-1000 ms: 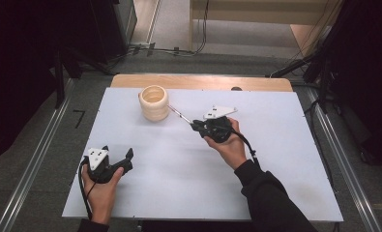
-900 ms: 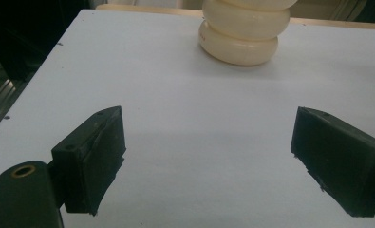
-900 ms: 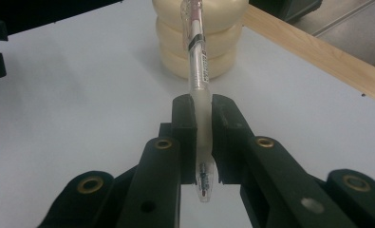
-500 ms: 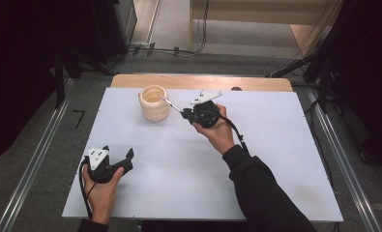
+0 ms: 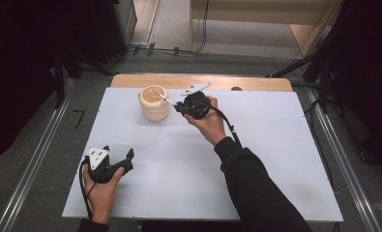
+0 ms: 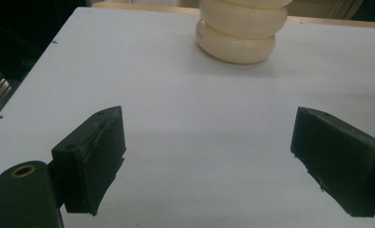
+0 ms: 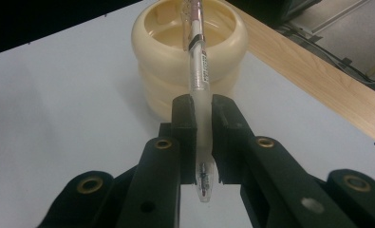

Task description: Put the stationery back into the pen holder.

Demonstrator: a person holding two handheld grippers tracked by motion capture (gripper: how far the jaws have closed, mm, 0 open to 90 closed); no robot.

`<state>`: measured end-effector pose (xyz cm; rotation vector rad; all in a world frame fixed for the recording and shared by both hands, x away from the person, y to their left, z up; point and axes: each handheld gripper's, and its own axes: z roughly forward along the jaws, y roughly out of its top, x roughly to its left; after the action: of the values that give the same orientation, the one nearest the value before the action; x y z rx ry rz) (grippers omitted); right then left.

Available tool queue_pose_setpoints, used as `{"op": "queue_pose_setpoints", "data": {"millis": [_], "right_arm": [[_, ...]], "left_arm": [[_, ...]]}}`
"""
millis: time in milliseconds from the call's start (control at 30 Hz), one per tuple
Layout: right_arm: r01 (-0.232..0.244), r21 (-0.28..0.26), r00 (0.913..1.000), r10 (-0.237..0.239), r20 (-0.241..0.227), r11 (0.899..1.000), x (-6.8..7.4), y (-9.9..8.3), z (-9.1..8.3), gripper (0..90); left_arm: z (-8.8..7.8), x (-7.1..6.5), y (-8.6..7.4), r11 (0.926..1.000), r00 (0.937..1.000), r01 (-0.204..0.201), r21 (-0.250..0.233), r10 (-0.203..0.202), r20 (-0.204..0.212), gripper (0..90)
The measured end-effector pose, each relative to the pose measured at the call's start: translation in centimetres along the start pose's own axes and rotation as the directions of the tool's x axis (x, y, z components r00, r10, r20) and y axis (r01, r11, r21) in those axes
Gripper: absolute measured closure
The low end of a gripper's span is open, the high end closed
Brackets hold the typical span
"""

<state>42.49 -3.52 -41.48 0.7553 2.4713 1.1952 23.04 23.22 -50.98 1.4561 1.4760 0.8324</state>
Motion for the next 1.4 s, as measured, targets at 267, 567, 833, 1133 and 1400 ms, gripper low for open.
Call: {"op": "queue_pose_setpoints", "data": {"millis": [267, 567, 833, 1133, 1400], "right_arm": [[0.010, 0.032, 0.9999, -0.010, 0.004, 0.999, 0.0, 1.1, 0.8, 78.2], [0.025, 0.074, 0.9996, -0.026, 0.013, 0.997, 0.0, 1.8, 1.3, 78.0], [0.045, 0.095, 0.9988, -0.047, 0.017, 0.994, -0.2, 2.6, 1.4, 77.9], [0.050, 0.084, 0.9985, -0.051, 0.017, 0.995, -0.1, 3.7, 1.3, 77.4], [0.044, 0.073, 0.9987, -0.046, 0.023, 0.996, -0.2, 4.6, 1.3, 77.0]], "left_arm": [[0.0, 0.0, 0.0, 1.0000, 1.0000, 0.003, -0.002, -0.003, 0.004, 11.5], [0.0, 0.0, 0.0, 1.0000, 1.0000, 0.002, -0.001, -0.002, 0.007, 11.5], [0.0, -0.1, 0.0, 1.0000, 1.0000, 0.000, 0.005, 0.000, 0.008, 11.5], [0.1, 0.0, 0.0, 1.0000, 0.9999, 0.002, 0.002, -0.002, 0.013, 11.5], [0.0, 0.0, 0.0, 1.0000, 0.9999, 0.005, 0.000, -0.005, 0.015, 11.5]]}}
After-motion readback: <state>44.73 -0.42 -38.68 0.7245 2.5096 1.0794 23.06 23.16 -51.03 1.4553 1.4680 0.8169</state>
